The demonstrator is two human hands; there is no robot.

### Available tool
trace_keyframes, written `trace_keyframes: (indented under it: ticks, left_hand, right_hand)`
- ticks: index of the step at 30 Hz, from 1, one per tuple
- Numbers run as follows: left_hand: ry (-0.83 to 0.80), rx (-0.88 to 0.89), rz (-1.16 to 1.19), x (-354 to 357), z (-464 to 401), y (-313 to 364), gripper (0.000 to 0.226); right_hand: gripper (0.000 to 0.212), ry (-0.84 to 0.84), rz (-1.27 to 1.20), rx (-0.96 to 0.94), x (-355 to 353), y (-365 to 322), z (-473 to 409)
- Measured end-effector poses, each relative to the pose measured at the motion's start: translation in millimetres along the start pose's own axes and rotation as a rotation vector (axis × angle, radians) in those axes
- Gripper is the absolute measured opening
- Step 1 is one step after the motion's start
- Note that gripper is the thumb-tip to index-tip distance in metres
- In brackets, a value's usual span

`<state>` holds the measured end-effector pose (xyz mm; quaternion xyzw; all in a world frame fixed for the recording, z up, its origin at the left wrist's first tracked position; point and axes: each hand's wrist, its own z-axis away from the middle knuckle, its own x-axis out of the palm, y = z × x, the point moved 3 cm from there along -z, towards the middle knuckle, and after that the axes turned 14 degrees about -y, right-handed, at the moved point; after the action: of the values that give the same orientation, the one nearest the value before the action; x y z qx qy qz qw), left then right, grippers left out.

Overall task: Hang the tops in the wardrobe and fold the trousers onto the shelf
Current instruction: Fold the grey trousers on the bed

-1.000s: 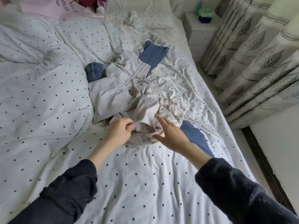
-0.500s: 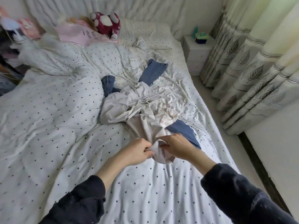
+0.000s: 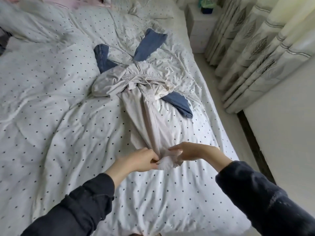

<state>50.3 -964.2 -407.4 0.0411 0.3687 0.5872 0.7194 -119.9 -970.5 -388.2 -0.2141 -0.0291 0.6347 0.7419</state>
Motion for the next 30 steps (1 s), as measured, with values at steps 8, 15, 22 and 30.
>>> trace_keyframes:
  ticks: [8, 15, 22, 30]
  left_hand:
    - [0.297, -0.074, 0.071, -47, -10, -70, 0.034]
    - [0.479, -0.075, 0.165, -81, -36, -140, 0.043]
    - [0.642, -0.071, 0.243, -78, -42, -180, 0.051]
    - [0.668, -0.005, -0.081, -115, -65, -164, 0.088]
  right_hand:
    - [0.047, 0.389, 0.048, -0.003, -46, -10, -49]
    - [0.048, 0.777, -0.019, 0.068, -131, -70, -127]
    - [0.024, 0.875, 0.109, 0.167, -171, -91, -190]
    - [0.021, 0.796, -0.108, -0.137, -164, -72, -147]
